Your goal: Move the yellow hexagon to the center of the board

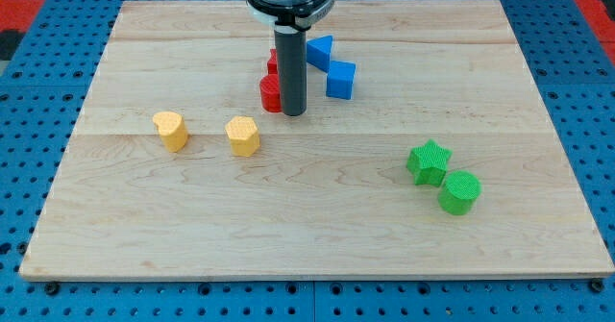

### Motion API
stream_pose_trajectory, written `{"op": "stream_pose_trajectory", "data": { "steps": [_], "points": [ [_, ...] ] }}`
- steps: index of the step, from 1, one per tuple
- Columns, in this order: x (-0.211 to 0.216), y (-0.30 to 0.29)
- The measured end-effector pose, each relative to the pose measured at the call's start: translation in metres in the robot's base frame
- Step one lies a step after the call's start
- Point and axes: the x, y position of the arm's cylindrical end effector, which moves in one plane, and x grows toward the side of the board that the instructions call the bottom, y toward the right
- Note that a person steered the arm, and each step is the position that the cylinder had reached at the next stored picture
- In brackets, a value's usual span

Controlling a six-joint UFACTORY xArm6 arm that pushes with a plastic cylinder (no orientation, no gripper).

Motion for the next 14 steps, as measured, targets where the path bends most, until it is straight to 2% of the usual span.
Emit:
{"op": "stream_pose_trajectory", "data": {
  "steps": [2, 5, 9, 10, 14],
  "points": [
    [0.021, -0.004],
    [0.007, -0.06],
    [-0.007, -0.197],
    [-0.003, -0.211],
    [0.039, -0.142]
  ]
}}
